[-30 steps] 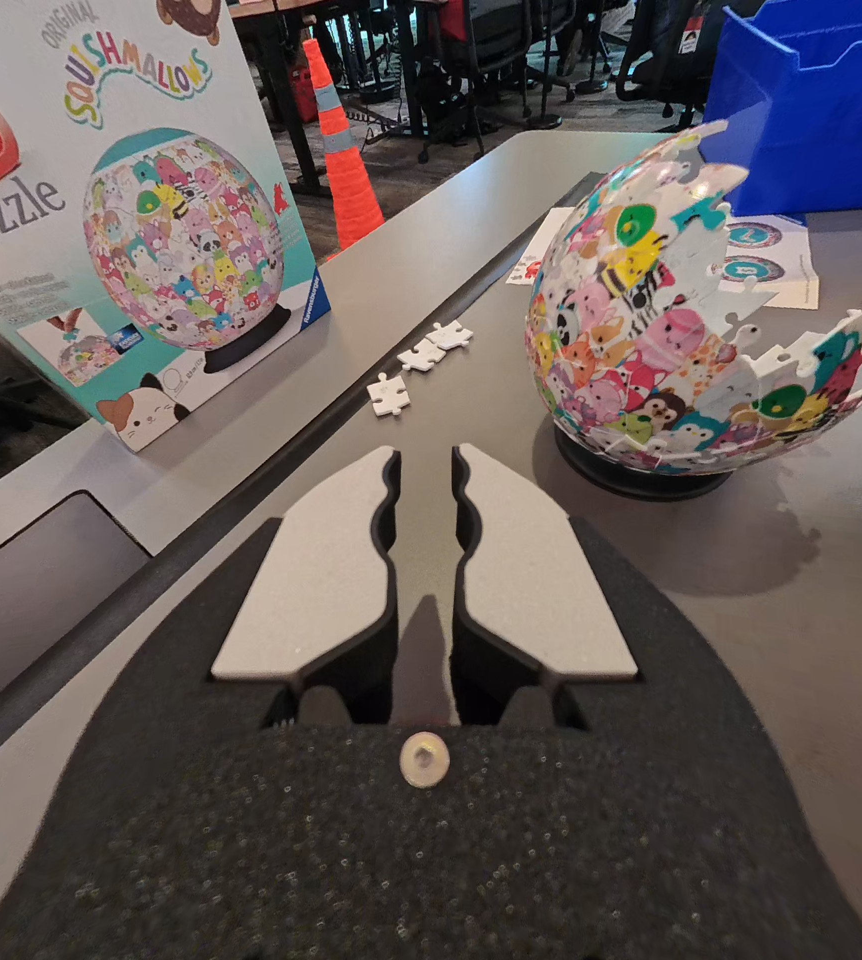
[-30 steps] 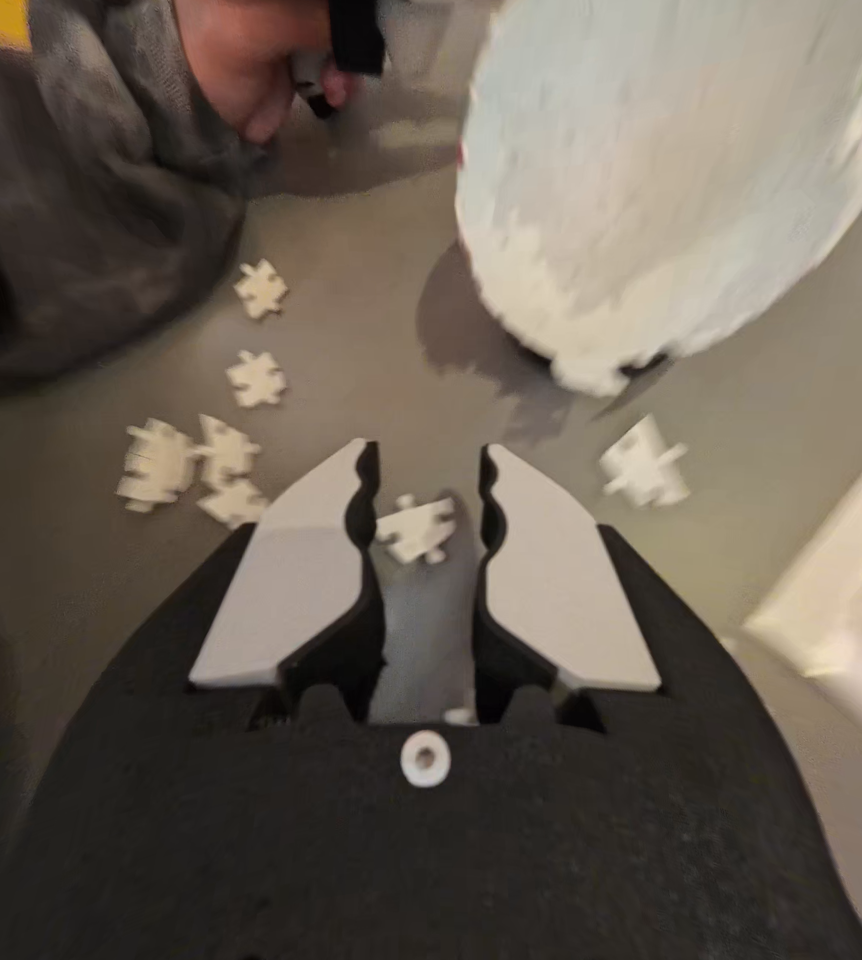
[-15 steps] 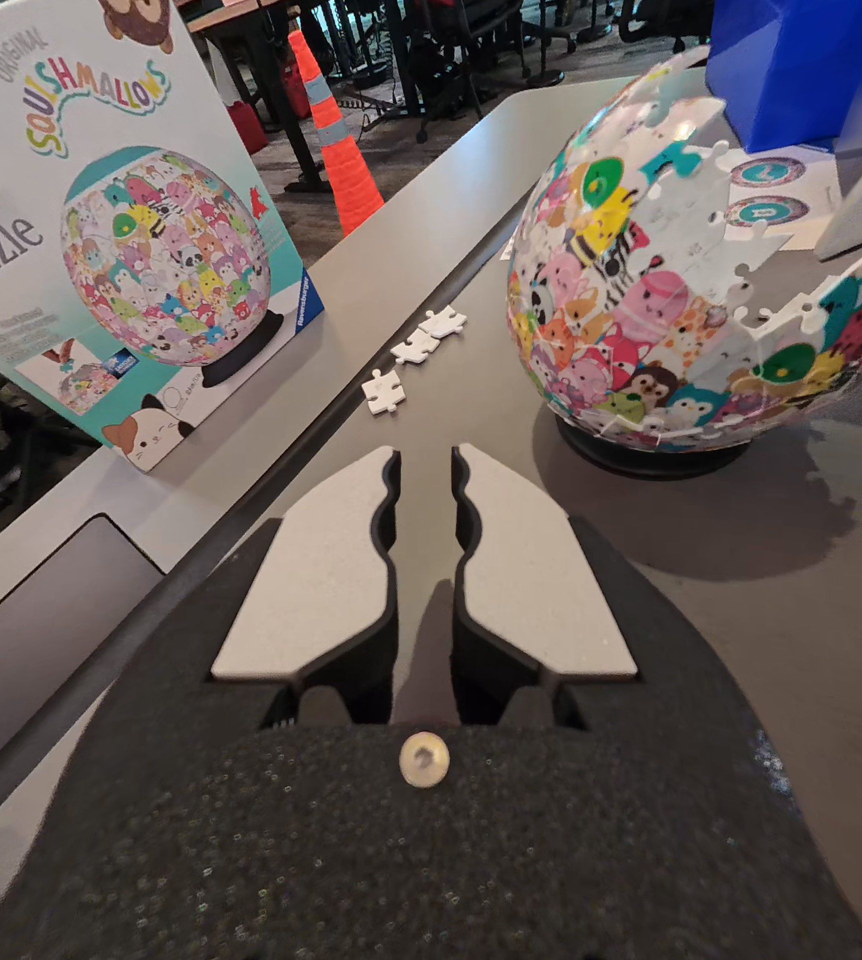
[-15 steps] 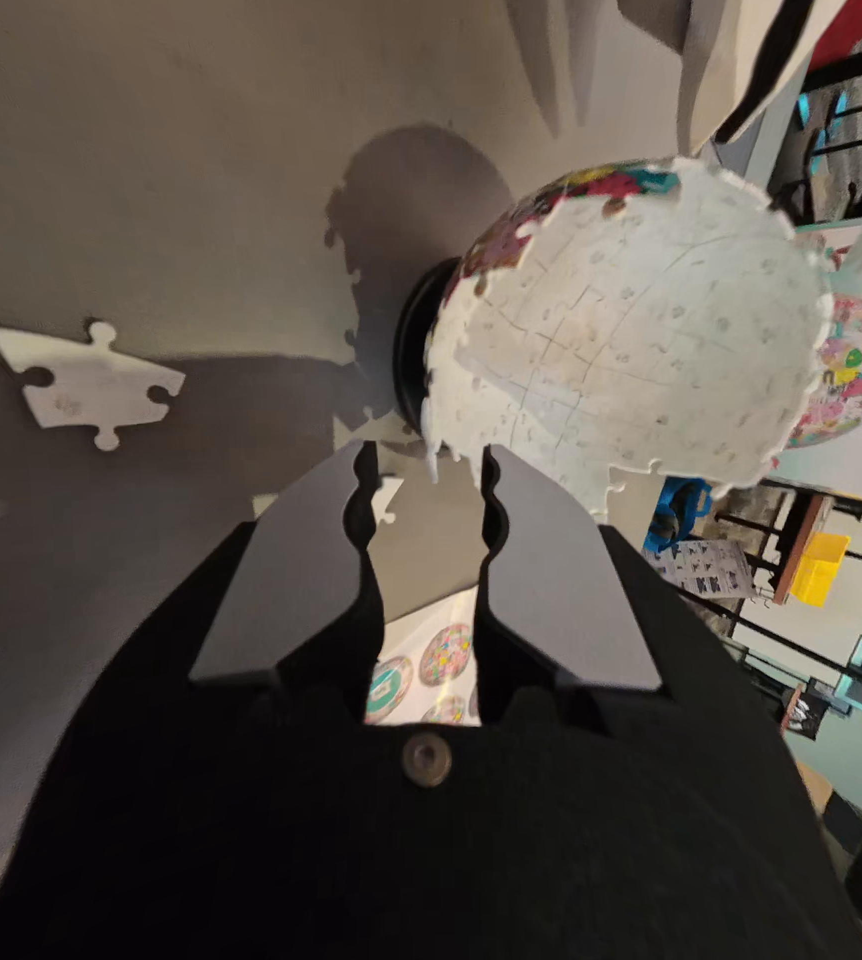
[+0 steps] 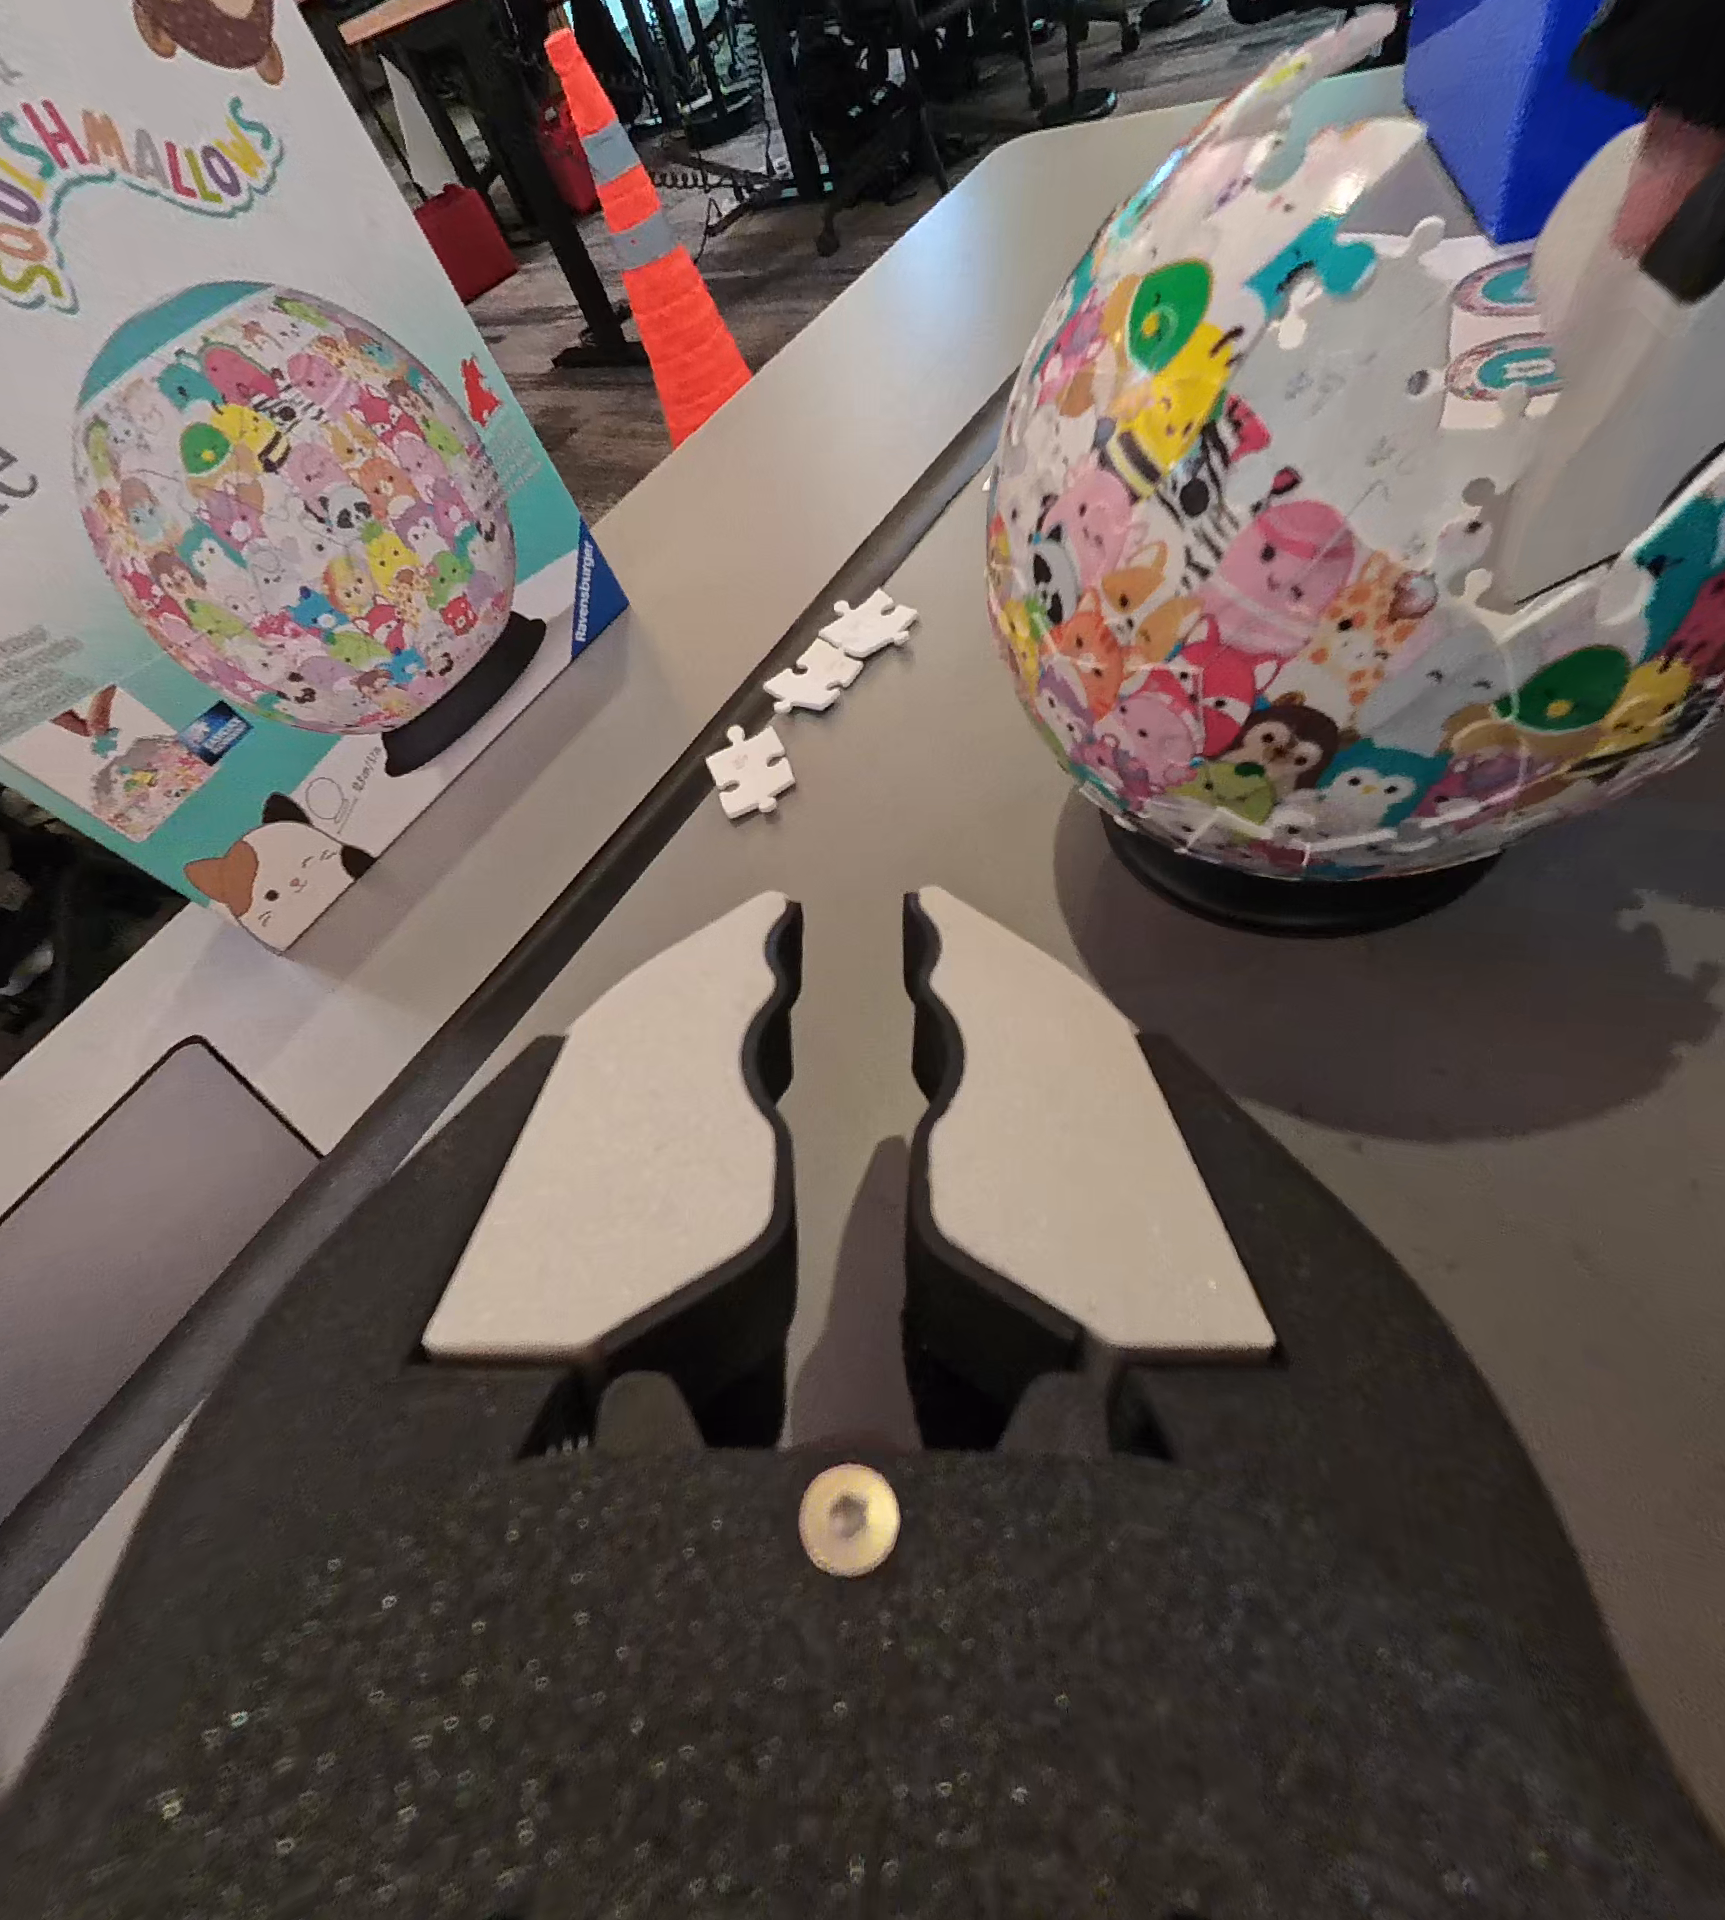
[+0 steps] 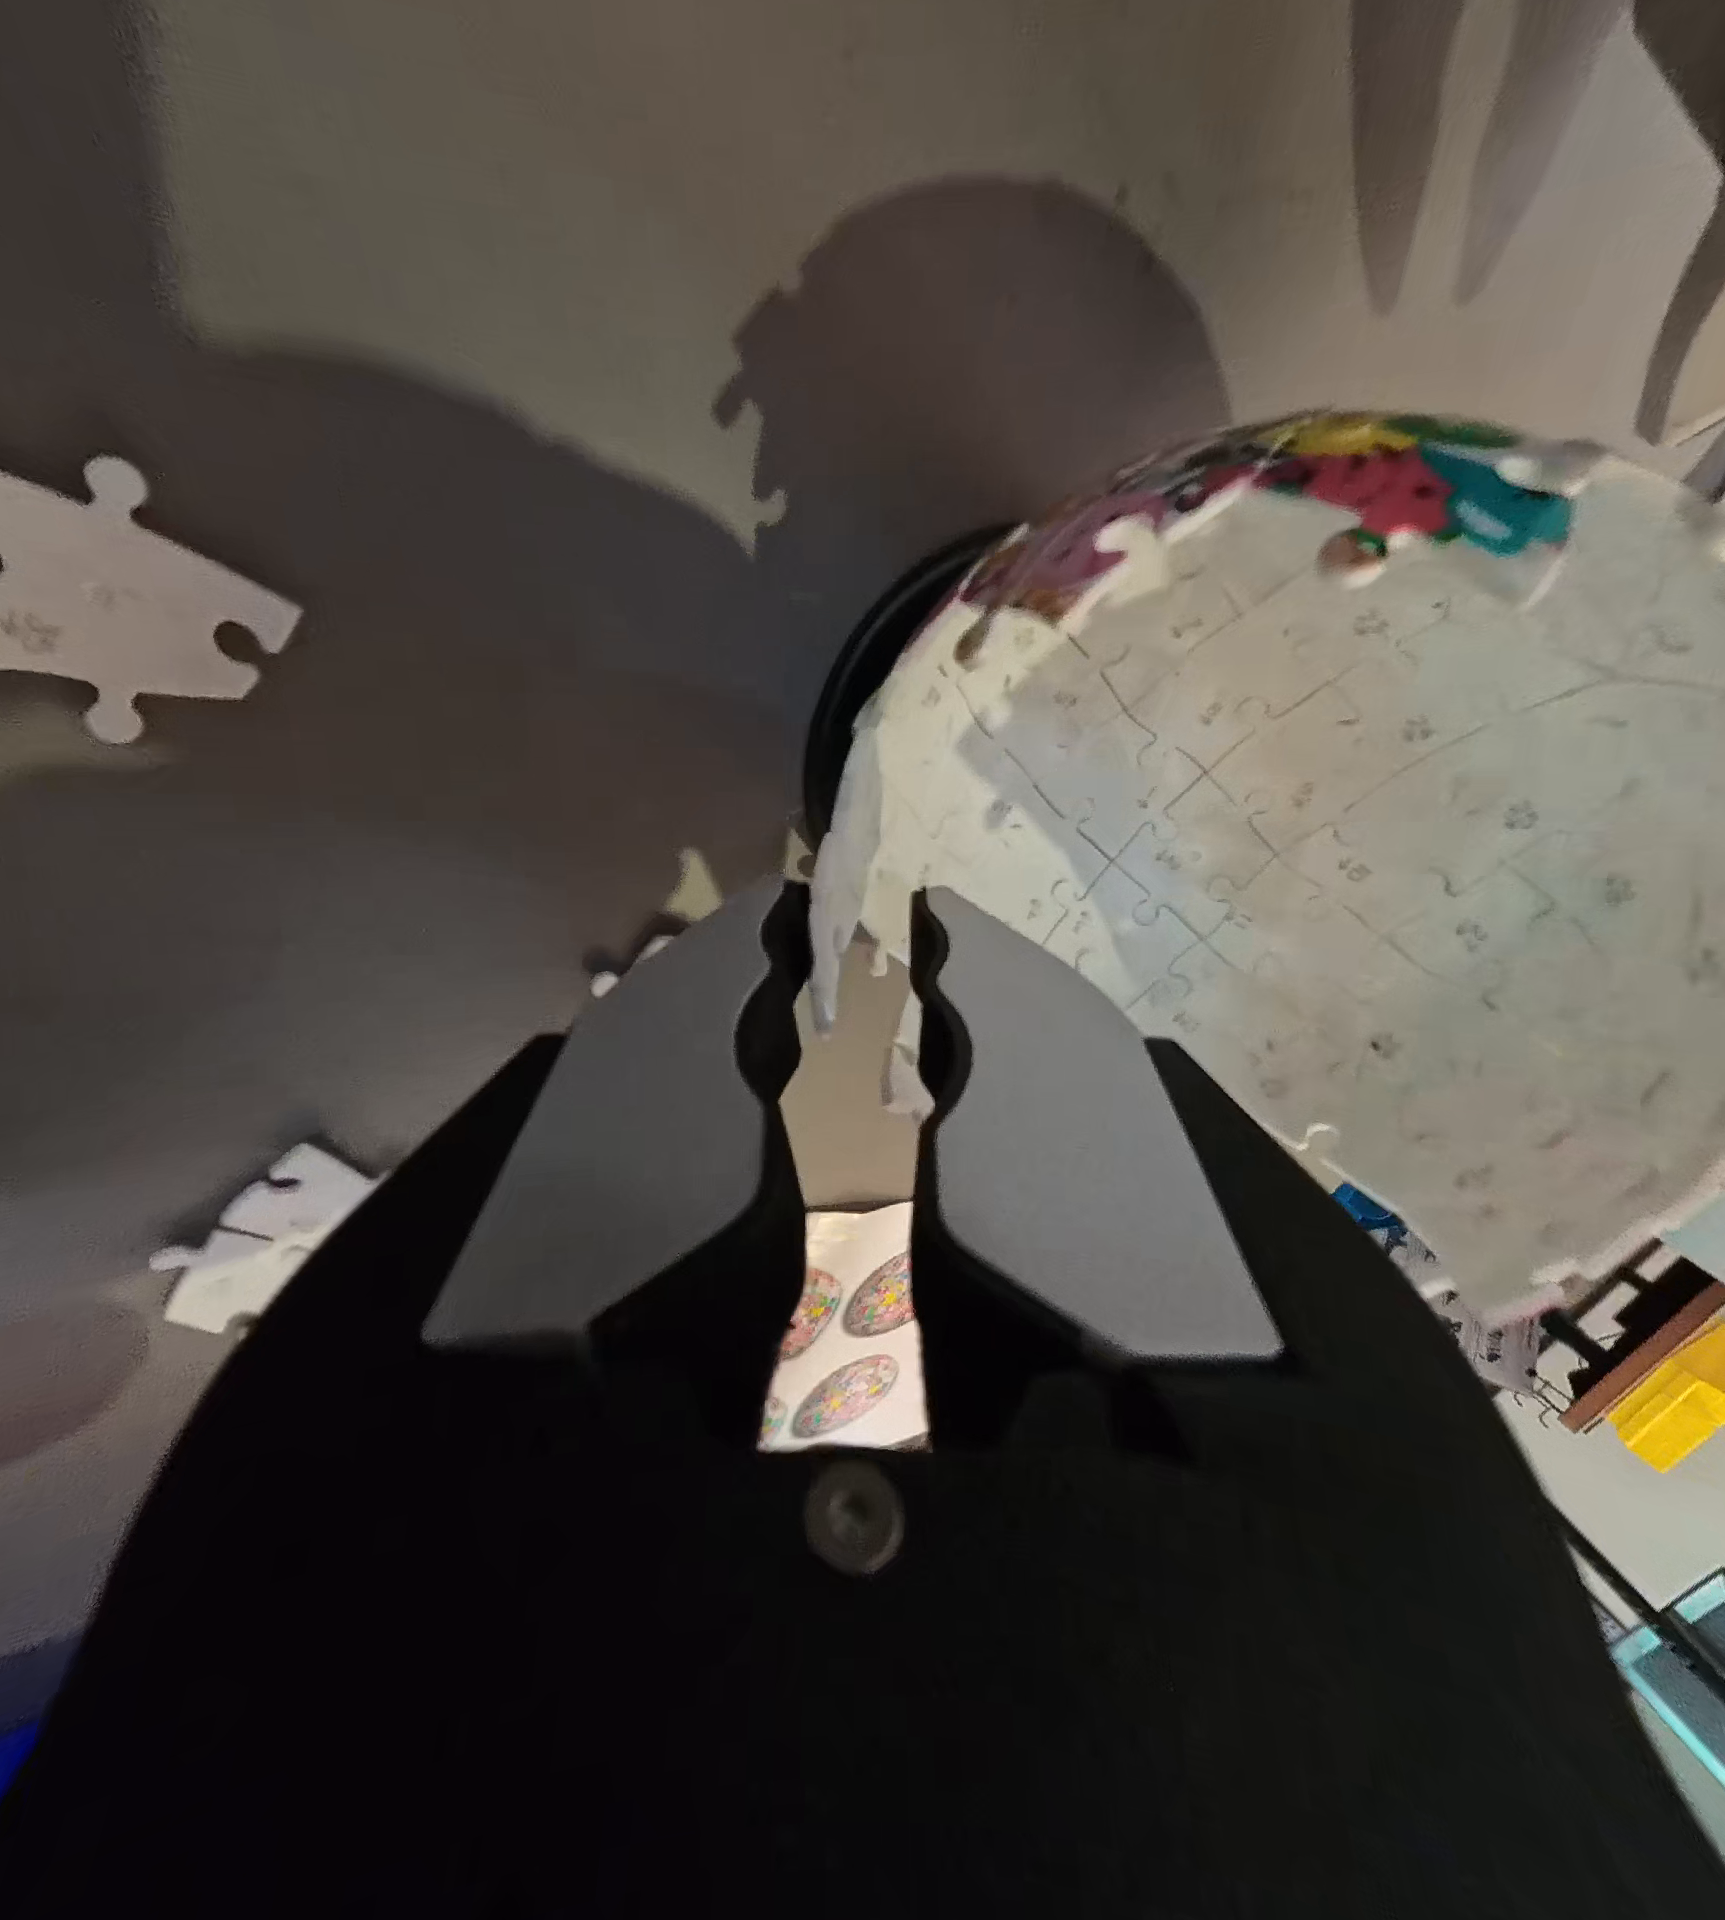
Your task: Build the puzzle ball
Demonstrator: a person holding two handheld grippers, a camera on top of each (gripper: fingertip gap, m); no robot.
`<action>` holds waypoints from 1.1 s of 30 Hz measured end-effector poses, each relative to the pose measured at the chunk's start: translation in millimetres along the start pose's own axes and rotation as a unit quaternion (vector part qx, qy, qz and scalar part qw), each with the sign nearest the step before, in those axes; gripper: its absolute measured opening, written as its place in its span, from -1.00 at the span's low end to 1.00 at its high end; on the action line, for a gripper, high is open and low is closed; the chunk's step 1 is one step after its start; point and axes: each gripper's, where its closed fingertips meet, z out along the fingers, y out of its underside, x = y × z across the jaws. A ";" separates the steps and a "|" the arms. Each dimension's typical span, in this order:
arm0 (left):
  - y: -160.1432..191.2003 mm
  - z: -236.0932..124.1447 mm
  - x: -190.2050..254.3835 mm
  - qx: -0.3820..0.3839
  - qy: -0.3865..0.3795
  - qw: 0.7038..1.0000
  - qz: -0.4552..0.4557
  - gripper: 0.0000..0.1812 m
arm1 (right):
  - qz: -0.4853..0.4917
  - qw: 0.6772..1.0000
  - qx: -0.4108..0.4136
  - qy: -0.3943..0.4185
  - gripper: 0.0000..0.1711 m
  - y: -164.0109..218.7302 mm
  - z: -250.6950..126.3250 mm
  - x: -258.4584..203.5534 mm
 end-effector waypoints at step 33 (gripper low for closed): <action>-0.2 -0.4 2.1 -0.003 -0.004 1.000 0.009 -0.80 | -0.071 0.997 -0.018 0.026 -0.90 -5.1 3.4 1.8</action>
